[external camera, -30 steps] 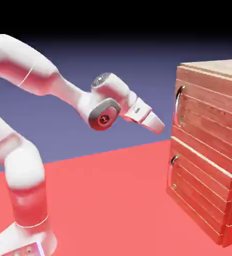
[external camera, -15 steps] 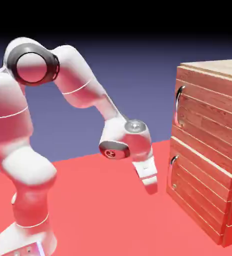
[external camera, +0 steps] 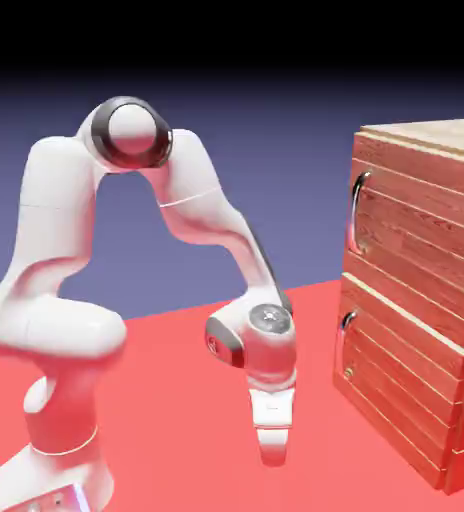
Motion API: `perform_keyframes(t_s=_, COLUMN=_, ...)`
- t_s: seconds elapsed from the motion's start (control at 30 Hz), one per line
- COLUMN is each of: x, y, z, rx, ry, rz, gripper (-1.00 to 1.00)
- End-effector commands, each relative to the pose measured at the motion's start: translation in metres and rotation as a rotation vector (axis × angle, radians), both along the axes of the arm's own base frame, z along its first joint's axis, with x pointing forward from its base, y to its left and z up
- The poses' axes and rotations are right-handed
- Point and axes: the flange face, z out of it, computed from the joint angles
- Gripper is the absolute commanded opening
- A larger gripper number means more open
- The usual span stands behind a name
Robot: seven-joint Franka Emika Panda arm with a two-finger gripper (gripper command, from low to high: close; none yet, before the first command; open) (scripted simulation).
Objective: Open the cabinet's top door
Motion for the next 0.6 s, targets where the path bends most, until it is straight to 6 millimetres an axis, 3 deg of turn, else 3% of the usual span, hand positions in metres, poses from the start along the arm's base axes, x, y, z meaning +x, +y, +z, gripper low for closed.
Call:
perform_keyframes(t_s=0.0, x=-0.001, y=-0.004, z=0.001, rx=-0.018, ry=-0.011, rz=-0.011, gripper=0.00)
perform_keyframes(t_s=0.27, x=0.009, y=-0.027, z=0.031, rx=-0.184, ry=-0.195, rz=-0.054, gripper=0.00)
perform_keyframes(t_s=0.43, x=0.027, y=-0.026, z=0.071, rx=-0.289, ry=-0.392, rz=-0.034, gripper=0.00)
perform_keyframes(t_s=0.57, x=0.045, y=-0.013, z=0.113, rx=-0.363, ry=-0.589, rz=0.010, gripper=0.00)
